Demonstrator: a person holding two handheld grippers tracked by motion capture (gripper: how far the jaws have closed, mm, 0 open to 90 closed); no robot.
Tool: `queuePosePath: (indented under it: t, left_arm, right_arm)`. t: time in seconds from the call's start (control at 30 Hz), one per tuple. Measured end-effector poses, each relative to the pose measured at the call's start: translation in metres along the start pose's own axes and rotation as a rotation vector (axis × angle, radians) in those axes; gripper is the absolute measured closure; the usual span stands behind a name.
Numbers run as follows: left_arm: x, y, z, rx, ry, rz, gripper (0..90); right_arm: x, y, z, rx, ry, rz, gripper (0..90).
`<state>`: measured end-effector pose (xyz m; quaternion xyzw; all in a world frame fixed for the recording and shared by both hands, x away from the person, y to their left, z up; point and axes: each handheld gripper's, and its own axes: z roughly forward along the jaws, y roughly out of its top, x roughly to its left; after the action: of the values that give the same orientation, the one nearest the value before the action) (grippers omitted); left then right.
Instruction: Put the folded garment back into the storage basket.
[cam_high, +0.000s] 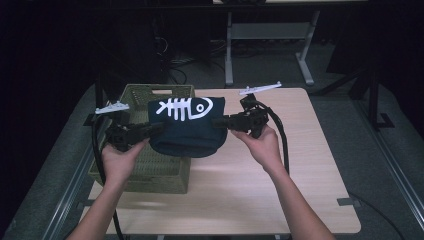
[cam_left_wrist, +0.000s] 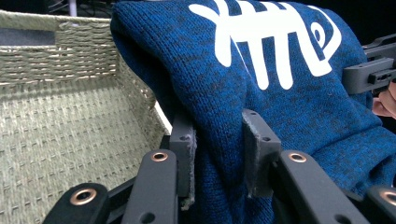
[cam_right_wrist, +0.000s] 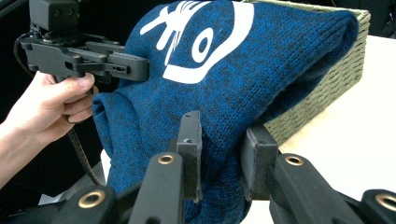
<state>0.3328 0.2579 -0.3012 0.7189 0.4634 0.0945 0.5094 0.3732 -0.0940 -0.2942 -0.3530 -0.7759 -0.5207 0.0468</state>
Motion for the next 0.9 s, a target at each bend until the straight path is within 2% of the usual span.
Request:
queuePosePath:
  t: [0.9]
  left_arm:
    - [0.034,-0.006,-0.028,-0.010,0.079,-0.046,67.8]
  right_arm:
    - [0.016,0.014,0.048,0.018,0.040,-0.018,72.0]
